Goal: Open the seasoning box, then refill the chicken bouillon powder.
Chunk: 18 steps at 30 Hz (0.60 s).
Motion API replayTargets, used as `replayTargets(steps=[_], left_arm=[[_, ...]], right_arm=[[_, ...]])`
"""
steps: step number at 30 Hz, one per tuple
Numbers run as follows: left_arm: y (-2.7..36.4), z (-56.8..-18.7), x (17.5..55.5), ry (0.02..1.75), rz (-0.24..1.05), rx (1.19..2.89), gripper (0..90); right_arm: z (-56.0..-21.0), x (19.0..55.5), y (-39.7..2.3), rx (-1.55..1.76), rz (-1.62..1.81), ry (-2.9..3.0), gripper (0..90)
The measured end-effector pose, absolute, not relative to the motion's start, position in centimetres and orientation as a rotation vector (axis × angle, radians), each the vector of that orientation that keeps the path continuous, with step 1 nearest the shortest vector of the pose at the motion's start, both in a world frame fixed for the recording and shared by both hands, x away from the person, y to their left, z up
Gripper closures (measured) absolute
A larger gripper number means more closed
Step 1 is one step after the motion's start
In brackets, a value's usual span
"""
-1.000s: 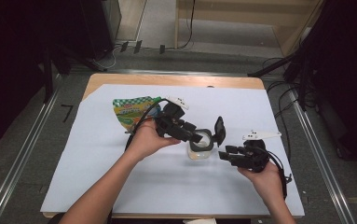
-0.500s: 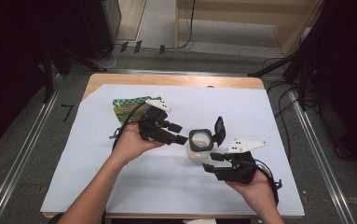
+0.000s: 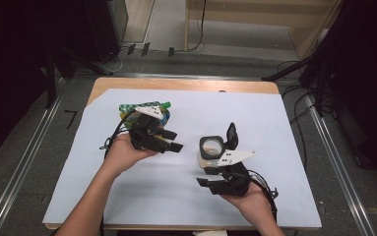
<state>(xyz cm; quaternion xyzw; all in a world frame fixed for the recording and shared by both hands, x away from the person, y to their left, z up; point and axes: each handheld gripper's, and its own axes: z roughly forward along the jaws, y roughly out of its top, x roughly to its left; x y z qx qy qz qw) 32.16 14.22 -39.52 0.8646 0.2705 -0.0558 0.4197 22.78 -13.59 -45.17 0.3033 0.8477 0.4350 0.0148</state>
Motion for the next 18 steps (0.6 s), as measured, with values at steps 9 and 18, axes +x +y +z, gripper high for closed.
replayTargets(steps=[9,18], left_arm=[[16.8,-39.0,32.0,0.731,-0.125,2.111,42.9],[19.1,-39.1,31.8,0.796,-0.103,2.089,43.1]], right_arm=[[-46.2,22.8,-11.9,0.914,1.379,2.686,51.9],[-46.5,22.8,-10.7,0.869,1.363,2.723,51.1]])
